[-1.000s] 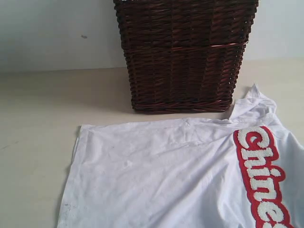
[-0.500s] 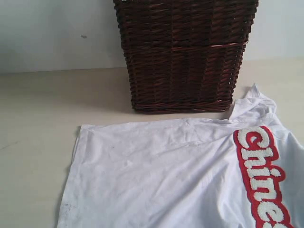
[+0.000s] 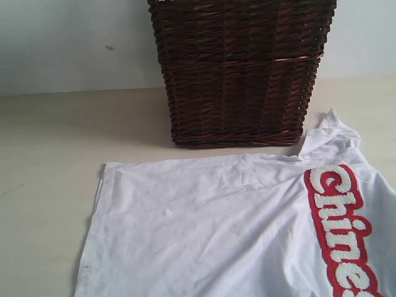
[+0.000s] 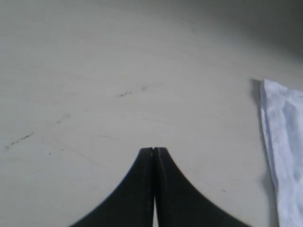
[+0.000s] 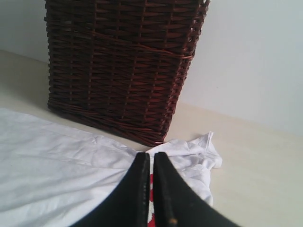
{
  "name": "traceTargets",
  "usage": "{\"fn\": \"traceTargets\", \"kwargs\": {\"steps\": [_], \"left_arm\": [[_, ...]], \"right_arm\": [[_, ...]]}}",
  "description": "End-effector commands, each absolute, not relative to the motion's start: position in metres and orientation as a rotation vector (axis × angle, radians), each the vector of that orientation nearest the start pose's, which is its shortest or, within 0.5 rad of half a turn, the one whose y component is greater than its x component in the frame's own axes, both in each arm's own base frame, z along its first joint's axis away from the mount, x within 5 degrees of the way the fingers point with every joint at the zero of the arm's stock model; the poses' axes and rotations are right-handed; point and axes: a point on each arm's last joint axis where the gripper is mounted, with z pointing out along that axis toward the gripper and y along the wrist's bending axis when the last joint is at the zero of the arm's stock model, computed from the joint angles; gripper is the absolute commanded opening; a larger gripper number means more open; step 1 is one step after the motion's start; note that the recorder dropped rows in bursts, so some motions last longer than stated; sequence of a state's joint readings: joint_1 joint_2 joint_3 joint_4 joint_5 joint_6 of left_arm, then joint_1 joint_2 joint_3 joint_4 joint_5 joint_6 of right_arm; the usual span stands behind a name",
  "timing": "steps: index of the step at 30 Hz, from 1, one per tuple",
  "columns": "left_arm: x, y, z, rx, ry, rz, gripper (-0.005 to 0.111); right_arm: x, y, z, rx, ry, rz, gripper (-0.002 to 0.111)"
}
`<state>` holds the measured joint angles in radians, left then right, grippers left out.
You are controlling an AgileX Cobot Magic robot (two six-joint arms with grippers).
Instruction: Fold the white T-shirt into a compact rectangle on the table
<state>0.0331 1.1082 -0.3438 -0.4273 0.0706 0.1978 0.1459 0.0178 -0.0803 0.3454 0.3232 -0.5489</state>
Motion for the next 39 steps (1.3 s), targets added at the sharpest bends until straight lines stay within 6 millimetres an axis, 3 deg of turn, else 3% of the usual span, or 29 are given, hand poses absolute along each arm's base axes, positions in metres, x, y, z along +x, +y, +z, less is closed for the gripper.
{"fn": "traceTargets", "kwargs": {"steps": [1,12,16,19,22,28,30,33,36,39], "left_arm": [[0.194,0.006,0.177,-0.413,2.330,-0.148,0.000],[0.179,0.001,0.165,-0.404,2.553,-0.218,0.000],[0.175,-0.002,0.163,-0.408,2.611,-0.251,0.000],[0.177,0.000,0.164,-0.393,2.577,-0.230,0.000],[0.181,0.001,0.168,-0.232,2.563,-0.177,0.000],[0.211,-0.003,0.202,0.209,2.449,-0.103,0.000],[0.220,-0.010,0.209,0.350,2.433,-0.185,0.000],[0.230,-0.029,0.211,0.429,2.428,-0.488,0.000],[0.236,-0.046,0.201,0.436,2.406,-0.768,0.000],[0.238,-0.056,0.178,0.644,2.431,-0.816,0.000]], "right_arm": [[0.050,0.017,0.210,-0.383,1.680,0.042,0.005],[0.051,0.016,0.211,-0.417,1.667,-0.008,0.005],[0.052,0.014,0.219,-0.372,1.584,-0.032,0.005],[0.052,0.013,0.227,-0.135,1.542,0.185,0.005],[0.052,0.010,0.236,0.204,1.452,0.499,0.005],[0.051,-0.009,0.250,0.551,1.202,0.665,0.006],[0.050,-0.010,0.251,0.556,1.190,0.660,0.006],[0.050,-0.010,0.251,0.565,1.187,0.671,0.005],[0.050,-0.010,0.251,0.641,1.157,0.770,0.005],[0.050,-0.010,0.252,0.645,1.151,0.771,0.005]]}}
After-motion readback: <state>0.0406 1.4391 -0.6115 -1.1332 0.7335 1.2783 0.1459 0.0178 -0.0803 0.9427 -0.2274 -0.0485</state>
